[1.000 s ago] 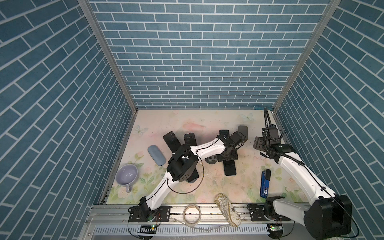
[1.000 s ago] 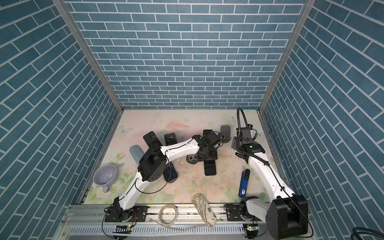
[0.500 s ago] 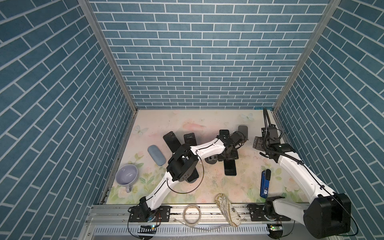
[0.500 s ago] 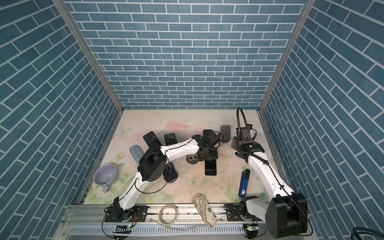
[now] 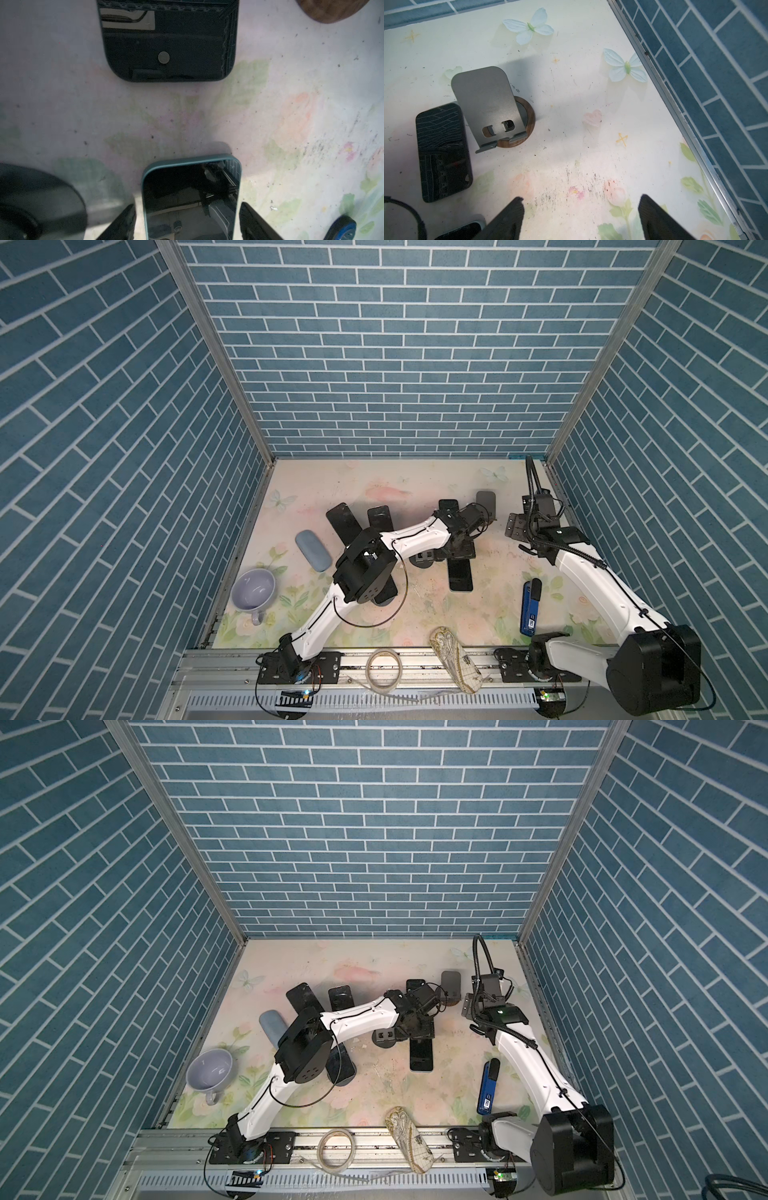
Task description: Remove the phone from the phone stand
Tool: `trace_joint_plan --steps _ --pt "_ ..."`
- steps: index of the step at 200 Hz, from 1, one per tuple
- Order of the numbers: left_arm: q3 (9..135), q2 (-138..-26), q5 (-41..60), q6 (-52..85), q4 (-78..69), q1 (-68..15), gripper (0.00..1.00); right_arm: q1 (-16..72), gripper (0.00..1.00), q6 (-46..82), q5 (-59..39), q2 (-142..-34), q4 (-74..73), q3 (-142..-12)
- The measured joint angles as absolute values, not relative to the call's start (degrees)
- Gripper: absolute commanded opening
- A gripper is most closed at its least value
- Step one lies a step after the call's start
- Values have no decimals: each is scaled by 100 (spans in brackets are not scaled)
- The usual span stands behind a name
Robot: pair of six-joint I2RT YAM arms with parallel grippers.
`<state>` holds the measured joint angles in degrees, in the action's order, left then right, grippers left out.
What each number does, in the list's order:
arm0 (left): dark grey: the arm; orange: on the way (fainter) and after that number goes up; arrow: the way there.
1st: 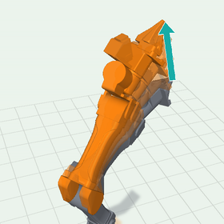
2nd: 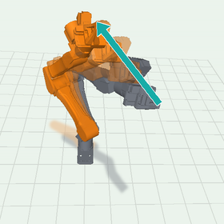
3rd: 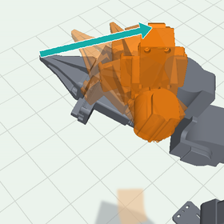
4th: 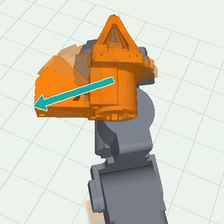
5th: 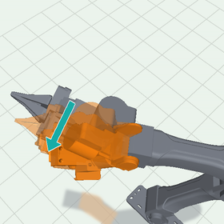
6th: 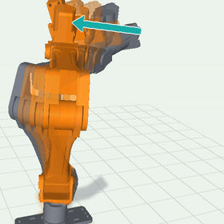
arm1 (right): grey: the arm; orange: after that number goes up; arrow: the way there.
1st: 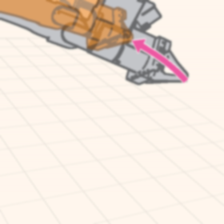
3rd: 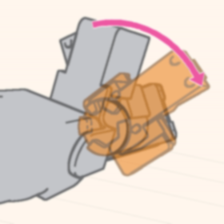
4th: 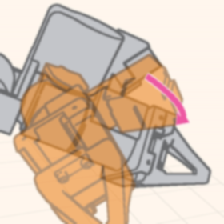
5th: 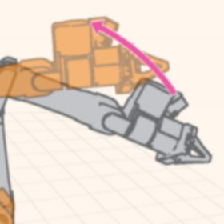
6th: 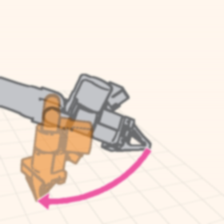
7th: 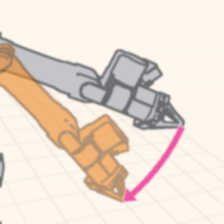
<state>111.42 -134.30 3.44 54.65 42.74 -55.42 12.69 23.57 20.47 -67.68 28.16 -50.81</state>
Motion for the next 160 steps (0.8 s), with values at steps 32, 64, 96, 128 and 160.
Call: trace_joint_plan --steps 32,64,96,128,160 --pt "11087 -13382 102 5325 4346 -5544 79 1269 88 2357 2025 -6807 2818 -5081" --pt "11059 -13253 -84 5159 4348 -5577 80 1269 88 2357 2010 -6858 2821 -5081" --pt "11059 -13061 -257 4978 4329 -5636 80 1269 87 2357 2005 -6869 2825 -5081" --pt "11061 -12899 -497 4768 4300 -5741 83 1269 87 2359 2003 -6869 2827 -5081" --pt "11220 -12866 -880 4543 4453 -5874 84 1269 88 2359 1992 -6869 2832 -5081"
